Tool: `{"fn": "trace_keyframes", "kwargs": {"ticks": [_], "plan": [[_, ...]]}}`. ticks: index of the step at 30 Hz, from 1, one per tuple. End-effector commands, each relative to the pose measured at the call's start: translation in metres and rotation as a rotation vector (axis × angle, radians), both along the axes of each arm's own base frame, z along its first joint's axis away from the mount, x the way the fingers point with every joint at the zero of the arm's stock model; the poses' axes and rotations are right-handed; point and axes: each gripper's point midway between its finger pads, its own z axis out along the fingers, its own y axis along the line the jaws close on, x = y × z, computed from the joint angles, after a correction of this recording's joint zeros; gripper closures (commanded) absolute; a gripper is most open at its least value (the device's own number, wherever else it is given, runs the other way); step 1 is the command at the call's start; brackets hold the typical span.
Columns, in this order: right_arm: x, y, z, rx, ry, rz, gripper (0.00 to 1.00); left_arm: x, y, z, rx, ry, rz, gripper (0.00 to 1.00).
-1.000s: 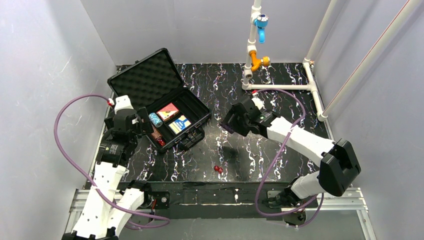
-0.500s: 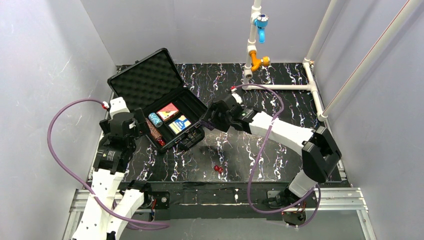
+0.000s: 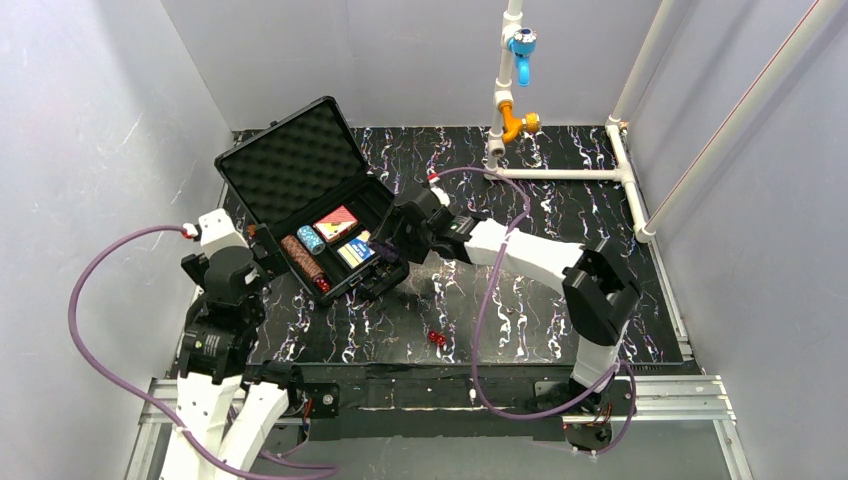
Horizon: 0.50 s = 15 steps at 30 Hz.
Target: Pack up texas hold em set
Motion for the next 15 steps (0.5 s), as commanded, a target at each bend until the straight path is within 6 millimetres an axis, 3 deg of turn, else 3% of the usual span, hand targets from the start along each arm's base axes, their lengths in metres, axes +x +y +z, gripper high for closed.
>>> {"fn": "trace_keyframes", "kwargs": {"ticks": [1, 9, 15], "plan": [[0.005, 0.045, 0.053, 0.178, -0.066, 0.031, 0.99, -0.007, 0.008, 0.011, 0.009, -0.086, 0.031, 0.02], [-0.003, 0.091, 0.051, 0.229, -0.035, 0.08, 0.99, -0.007, 0.007, 0.014, 0.016, -0.111, 0.018, 0.03], [-0.001, 0.114, 0.045, 0.247, -0.024, 0.074, 0.99, -0.007, 0.008, 0.013, 0.022, -0.103, 0.024, 0.03]]}}
